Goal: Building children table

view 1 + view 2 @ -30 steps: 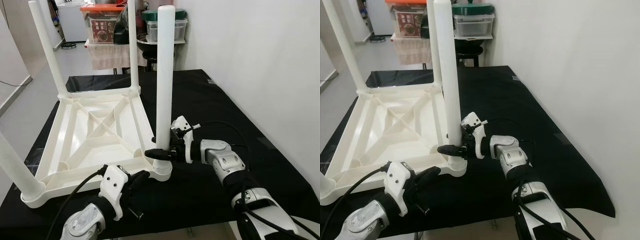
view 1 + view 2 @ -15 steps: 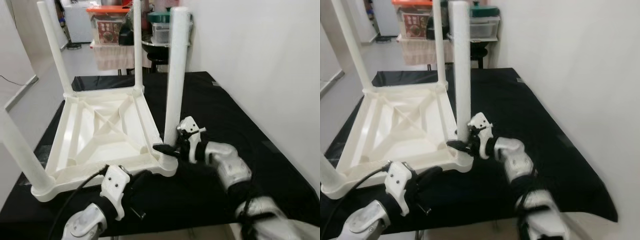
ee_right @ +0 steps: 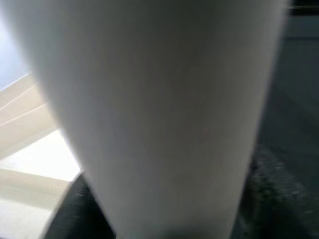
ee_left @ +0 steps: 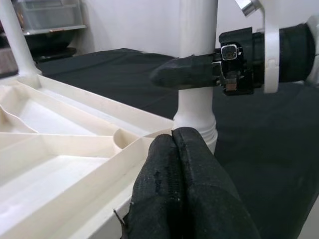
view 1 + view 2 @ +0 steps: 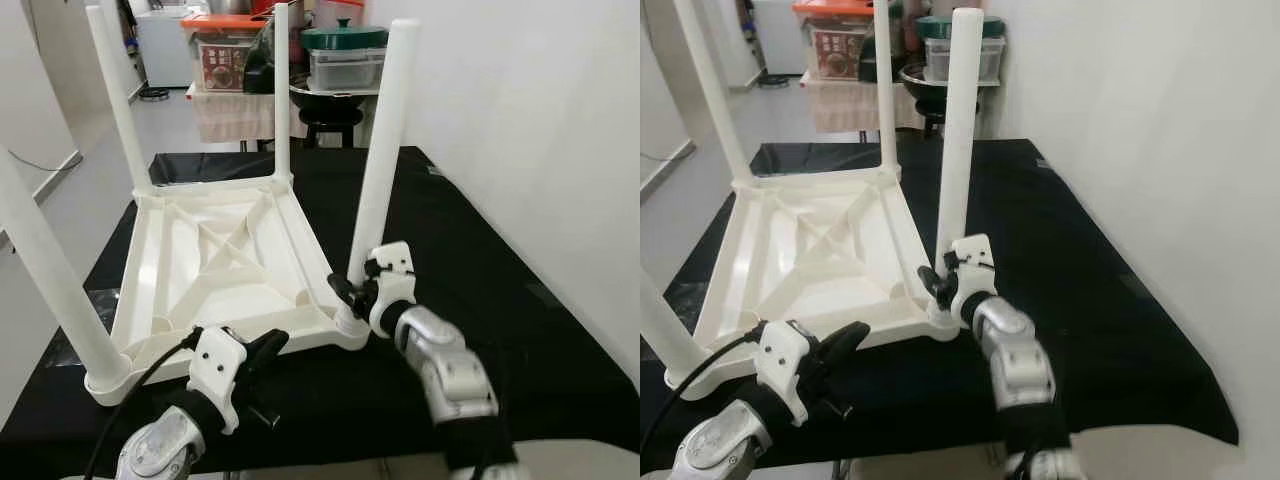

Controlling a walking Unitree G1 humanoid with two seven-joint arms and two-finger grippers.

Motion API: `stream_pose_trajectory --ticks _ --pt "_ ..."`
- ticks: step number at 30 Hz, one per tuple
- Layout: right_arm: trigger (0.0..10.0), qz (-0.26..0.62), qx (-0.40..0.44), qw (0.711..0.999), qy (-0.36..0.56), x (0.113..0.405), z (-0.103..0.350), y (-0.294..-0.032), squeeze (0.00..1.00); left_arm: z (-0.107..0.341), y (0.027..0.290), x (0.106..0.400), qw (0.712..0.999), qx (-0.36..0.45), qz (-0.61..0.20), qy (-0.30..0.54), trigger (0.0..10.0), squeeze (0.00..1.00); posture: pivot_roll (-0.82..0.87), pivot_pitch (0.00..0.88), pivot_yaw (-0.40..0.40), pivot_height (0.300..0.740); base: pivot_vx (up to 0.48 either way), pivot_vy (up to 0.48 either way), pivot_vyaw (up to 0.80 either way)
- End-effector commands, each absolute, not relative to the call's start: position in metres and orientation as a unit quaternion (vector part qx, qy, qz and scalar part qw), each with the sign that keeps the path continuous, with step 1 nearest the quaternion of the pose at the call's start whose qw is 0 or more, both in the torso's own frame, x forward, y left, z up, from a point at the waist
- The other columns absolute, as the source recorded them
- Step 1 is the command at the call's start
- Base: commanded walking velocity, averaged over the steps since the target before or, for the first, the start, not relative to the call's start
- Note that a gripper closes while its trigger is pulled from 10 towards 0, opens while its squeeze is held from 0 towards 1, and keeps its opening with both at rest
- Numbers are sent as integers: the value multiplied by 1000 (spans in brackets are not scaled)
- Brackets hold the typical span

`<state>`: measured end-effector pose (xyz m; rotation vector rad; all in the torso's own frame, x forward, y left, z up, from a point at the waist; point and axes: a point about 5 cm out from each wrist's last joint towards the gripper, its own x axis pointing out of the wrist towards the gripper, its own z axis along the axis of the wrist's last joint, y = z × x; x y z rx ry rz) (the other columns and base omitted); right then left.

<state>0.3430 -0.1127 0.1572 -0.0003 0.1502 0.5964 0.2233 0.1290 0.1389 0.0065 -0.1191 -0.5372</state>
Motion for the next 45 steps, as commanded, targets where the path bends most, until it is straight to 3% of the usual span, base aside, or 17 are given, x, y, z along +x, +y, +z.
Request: stream_pose_trajectory --ticks 1,4,5,8,9,15,23,24,25,26,27,37,41,43,44,45 --pt "10000 363 -18 931 41 342 172 -102 1000 136 130 225 962 -12 -268 -49 10000 0 21 0 -42 740 0 0 0" --pt "10000 389 -26 920 32 342 177 -101 1000 135 129 225 961 -14 -272 -49 10000 0 20 0 -45 740 0 0 0" --pt "10000 427 -58 902 12 337 190 -103 522 134 128 225 960 -25 -274 -51 10000 0 28 0 -57 740 0 0 0" --pt "10000 442 -71 894 6 337 194 -105 522 134 127 225 960 -29 -274 -52 10000 0 28 0 -57 740 0 0 0" --pt "10000 462 -74 884 10 339 196 -109 0 133 127 225 960 -31 -274 -52 10000 0 34 0 -62 740 0 0 0" --pt "10000 546 -82 833 41 354 196 -115 0 132 123 226 960 -39 -274 -53 10000 0 47 0 -85 740 0 0 0" --pt "10000 559 -37 825 71 367 192 -118 0 131 119 225 958 -45 -277 -53 10000 0 52 0 -95 740 0 0 0" --pt "6824 565 -23 821 78 367 189 -119 0 131 117 225 958 -45 -279 -53 10000 0 52 0 -98 740 0 0 0" --pt "2824 568 -14 819 84 367 186 -120 0 131 117 225 957 -45 -280 -53 10000 0 51 0 -98 740 0 0 0" --pt "2824 568 -14 819 84 367 186 -120 0 131 117 225 957 -45 -280 -53 10000 0 51 0 -98 740 0 0 0" --pt "0 569 -9 817 88 367 184 -120 0 130 116 225 957 -46 -281 -53 10000 0 46 0 -96 740 0 0 0" --pt "0 572 -20 816 78 368 180 -127 0 129 115 224 957 -48 -283 -50 10000 0 29 0 -85 740 0 0 0" --pt "0 554 -19 830 64 368 179 -128 0 129 116 224 957 -48 -283 -49 10000 0 24 0 -83 740 0 0 0" --pt "0 529 -11 846 60 367 176 -127 0 129 117 224 957 -48 -283 -49 10000 0 20 0 -81 740 0 0 0" --pt "0 478 -16 876 62 365 167 -122 0 129 118 223 957 -48 -283 -48 10000 0 20 0 -83 740 0 0 0" --pt "0 478 -16 876 62 365 167 -122 0 129 118 223 957 -48 -283 -48 10000 0 20 0 -83 740 0 0 0"
